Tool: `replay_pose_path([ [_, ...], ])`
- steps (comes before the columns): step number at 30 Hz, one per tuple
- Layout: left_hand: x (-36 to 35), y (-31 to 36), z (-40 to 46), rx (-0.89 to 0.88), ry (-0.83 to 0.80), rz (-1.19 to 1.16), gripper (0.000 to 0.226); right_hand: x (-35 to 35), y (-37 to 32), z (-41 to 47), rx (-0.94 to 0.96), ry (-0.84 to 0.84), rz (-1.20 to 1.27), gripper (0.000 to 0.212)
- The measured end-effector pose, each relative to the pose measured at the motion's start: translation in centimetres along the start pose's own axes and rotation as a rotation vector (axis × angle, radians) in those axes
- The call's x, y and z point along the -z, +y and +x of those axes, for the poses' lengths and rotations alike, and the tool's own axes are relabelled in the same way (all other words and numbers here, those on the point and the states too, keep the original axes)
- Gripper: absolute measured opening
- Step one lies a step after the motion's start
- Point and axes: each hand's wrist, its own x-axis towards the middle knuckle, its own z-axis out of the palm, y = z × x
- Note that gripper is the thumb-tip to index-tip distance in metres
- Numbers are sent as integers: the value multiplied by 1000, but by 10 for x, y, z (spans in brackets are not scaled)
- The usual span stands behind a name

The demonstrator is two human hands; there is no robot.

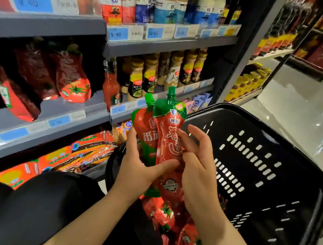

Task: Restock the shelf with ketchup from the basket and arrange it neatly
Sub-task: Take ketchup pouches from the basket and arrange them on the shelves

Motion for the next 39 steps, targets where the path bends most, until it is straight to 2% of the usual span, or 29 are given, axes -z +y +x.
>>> replay_pose_path([
  [2, -2, -1, 0, -12, 51, 11, 100, 6, -6, -2, 5, -80, 38, 59],
  [4, -3, -3, 2, -30, 90, 19, 93, 18, -14, 6, 30, -79, 63, 51],
  [7, -3, -6, 1, -57, 124, 59, 86, 40, -12, 38, 31, 76, 20, 35],
  [10, 0, -2, -2, -87, 152, 64, 83, 65, 37, 88, -189, 216, -84, 27],
  [11, 0, -2, -1, -99, 166, 54, 80, 75, 66, 102, -305, 241, -175, 31],
  [14, 3, -5, 2, -119, 225, -5, 78, 104, 163, 119, -685, 186, -510, 67],
  [16, 4, -7, 3, -124, 235, -30, 82, 109, 208, 96, -858, 181, -661, 80],
  [19, 4, -9, 4, -151, 218, -43, 81, 106, 224, 49, -962, 194, -871, 83],
  [22, 2, -8, 4, -178, 164, -2, 78, 112, 233, 27, -1020, 234, -881, 85],
  [26, 2, -8, 5, -199, 135, 59, 77, 116, 246, 21, -1054, 276, -844, 78],
  [33, 3, -11, 7, -174, 138, 44, 77, 121, 243, 26, -976, 444, -784, 72],
  [36, 2, -9, 4, -163, 121, 49, 74, 122, 231, 31, -885, 487, -725, 67],
  [39, 2, -9, 4, -135, 120, 59, 80, 111, 204, 44, -720, 403, -758, 73],
])
